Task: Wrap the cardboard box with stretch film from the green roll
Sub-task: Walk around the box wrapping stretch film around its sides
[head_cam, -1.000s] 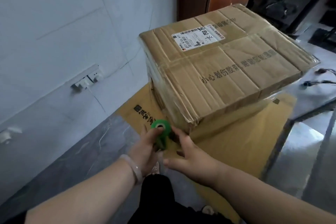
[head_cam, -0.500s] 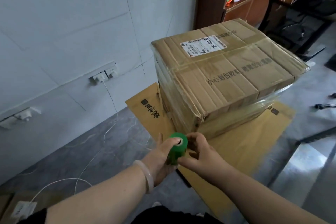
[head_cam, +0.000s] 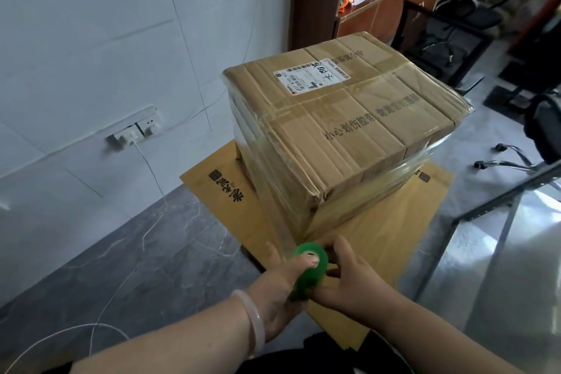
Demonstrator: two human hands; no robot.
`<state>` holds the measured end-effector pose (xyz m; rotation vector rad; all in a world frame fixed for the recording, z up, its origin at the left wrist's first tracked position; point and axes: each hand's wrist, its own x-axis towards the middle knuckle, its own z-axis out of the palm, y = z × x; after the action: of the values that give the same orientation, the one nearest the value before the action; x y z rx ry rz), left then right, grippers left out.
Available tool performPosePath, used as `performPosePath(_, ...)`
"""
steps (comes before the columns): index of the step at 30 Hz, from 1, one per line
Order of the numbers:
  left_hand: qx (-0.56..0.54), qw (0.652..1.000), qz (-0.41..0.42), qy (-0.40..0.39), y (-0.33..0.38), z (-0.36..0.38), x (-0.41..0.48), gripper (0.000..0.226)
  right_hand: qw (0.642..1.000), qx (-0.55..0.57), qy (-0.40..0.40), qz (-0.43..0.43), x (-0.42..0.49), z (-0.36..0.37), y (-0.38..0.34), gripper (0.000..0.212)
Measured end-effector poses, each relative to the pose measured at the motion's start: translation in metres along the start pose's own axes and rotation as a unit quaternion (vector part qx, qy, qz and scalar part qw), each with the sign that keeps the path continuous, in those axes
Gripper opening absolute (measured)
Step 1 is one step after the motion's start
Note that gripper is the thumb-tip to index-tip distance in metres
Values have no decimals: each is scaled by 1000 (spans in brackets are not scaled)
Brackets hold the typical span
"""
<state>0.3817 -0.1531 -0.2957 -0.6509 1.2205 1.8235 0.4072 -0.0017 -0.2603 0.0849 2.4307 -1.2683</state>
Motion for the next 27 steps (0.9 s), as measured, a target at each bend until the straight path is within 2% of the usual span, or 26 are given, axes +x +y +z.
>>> performPosePath(7, 7, 1000, -22, -5, 5, 29, 16, 114, 997, -33, -63, -16, 19, -40, 19, 67)
performPosePath(12, -1, 998, 23, 57, 0, 54, 28, 141, 987, -54, -138, -65, 49, -64, 34, 62)
performPosePath(18, -80, 989, 27, 124, -6, 73, 37, 132, 958, -89, -226, -151, 80, -82, 43, 52)
performPosePath(22, -182, 963, 62, 188, -17, 94, 39, 98, 921, -142, -301, -201, 93, -98, 46, 71)
performPosePath(25, -246, 938, 97, 225, -17, 112, 38, 97, 895, -175, -351, -215, 100, -110, 46, 75)
performPosePath(27, -291, 917, 107, 250, -21, 119, 41, 99, 886, -193, -357, -223, 102, -115, 46, 77)
